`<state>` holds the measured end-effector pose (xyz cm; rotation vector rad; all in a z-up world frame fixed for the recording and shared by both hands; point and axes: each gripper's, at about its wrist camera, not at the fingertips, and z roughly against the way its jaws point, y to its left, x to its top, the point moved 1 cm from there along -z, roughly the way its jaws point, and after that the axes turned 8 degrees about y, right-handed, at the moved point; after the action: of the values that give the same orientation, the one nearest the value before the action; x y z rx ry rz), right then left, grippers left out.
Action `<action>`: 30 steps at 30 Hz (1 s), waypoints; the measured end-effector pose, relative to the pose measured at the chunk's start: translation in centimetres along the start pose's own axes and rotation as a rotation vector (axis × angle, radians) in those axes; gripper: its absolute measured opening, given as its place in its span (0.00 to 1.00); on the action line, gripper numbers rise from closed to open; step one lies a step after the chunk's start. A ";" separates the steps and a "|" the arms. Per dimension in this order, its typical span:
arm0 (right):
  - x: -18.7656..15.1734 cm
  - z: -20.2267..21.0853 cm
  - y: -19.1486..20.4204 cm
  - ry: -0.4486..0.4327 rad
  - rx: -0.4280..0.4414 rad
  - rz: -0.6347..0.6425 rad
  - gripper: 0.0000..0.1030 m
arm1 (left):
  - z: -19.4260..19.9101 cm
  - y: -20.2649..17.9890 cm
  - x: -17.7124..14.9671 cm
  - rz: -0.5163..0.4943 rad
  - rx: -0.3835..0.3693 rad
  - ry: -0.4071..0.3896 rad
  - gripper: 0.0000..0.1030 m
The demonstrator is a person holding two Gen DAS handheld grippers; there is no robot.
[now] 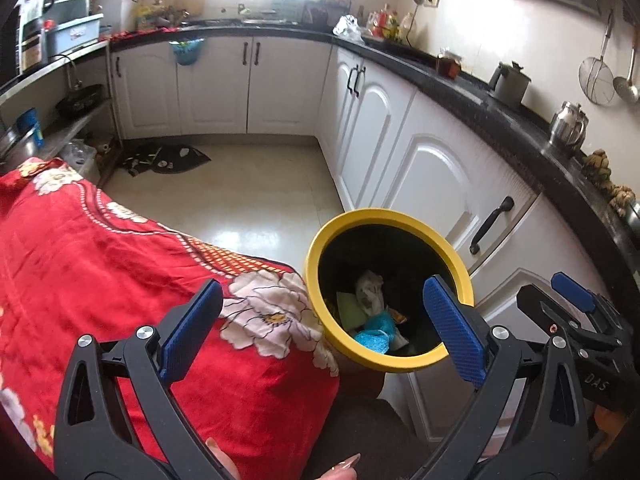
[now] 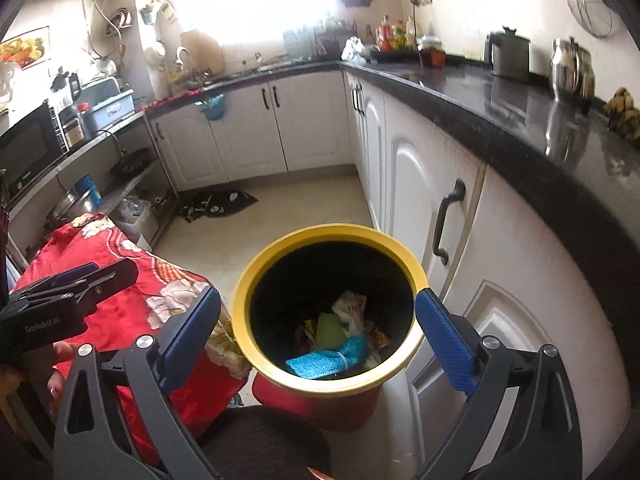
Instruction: Collect trash
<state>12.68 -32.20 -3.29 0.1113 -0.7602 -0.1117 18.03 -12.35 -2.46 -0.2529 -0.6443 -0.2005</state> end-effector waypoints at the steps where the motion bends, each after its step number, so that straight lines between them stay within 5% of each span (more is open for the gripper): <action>1: -0.1 0.4 0.1 -0.010 -0.001 0.001 0.94 | 0.3 0.1 -0.2 0.003 0.002 -0.005 0.90; 16: -3.3 4.4 3.0 -0.138 0.002 0.063 0.94 | 5.5 2.4 -4.2 0.016 0.073 -0.124 0.90; 30: -8.8 8.6 4.5 -0.373 -0.054 0.107 0.94 | 8.5 0.9 -9.0 -0.061 0.118 -0.288 0.90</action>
<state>0.67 -26.99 -2.45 -0.0026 -1.1323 -0.0511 6.43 -8.10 -1.61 -0.1490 -0.9475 -0.1853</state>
